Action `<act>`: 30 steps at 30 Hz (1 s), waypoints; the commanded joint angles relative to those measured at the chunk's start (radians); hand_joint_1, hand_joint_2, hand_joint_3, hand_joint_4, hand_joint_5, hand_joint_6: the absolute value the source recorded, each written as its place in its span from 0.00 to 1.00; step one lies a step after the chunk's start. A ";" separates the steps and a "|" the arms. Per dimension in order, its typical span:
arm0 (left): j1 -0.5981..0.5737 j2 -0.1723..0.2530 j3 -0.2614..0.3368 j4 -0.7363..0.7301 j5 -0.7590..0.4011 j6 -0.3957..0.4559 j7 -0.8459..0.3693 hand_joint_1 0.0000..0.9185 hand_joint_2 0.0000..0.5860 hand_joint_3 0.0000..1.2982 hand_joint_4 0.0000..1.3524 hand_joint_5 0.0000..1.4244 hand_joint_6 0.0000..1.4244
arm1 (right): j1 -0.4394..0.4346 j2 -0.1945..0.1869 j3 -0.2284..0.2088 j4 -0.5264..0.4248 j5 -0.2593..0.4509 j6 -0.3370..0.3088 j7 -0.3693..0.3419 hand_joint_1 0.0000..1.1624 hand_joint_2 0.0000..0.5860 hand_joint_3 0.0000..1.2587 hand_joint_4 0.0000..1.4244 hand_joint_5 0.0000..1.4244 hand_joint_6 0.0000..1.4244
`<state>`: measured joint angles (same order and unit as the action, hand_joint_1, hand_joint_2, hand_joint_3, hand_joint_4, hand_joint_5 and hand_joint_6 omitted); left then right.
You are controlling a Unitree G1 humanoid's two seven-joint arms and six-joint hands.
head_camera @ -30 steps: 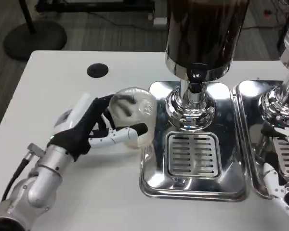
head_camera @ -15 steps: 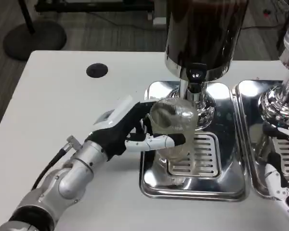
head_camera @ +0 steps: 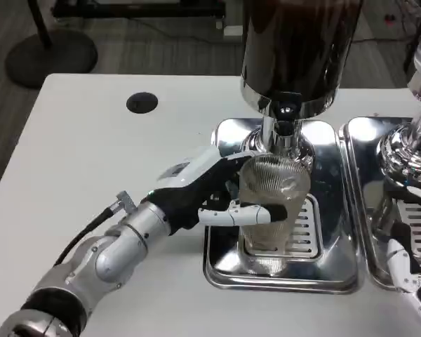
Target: Grasp the cup under the faucet to collect the drink, then remove the cup.
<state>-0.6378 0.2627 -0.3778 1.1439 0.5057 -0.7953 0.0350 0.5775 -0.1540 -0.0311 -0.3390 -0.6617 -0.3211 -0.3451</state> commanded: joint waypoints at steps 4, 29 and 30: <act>-0.002 0.039 -0.015 -0.040 0.028 0.003 -0.011 0.09 0.13 0.14 0.11 0.21 0.25 | -0.009 0.009 0.002 0.017 0.007 -0.002 -0.014 0.38 0.87 0.29 0.17 0.15 0.22; 0.153 0.199 0.090 -0.333 -0.080 -0.049 -0.034 0.04 0.09 0.07 0.00 0.06 0.13 | -0.004 0.003 -0.003 0.009 0.020 -0.003 -0.002 0.40 0.85 0.29 0.17 0.16 0.23; 0.165 0.212 0.104 -0.357 -0.096 -0.055 -0.043 0.04 0.08 0.07 0.00 0.06 0.14 | -0.006 0.002 -0.003 0.010 0.021 -0.003 -0.001 0.40 0.85 0.29 0.17 0.16 0.23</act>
<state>-0.5017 0.4363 -0.3079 0.8410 0.4472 -0.8214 0.0139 0.5717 -0.1497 -0.0303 -0.3224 -0.6490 -0.3211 -0.3443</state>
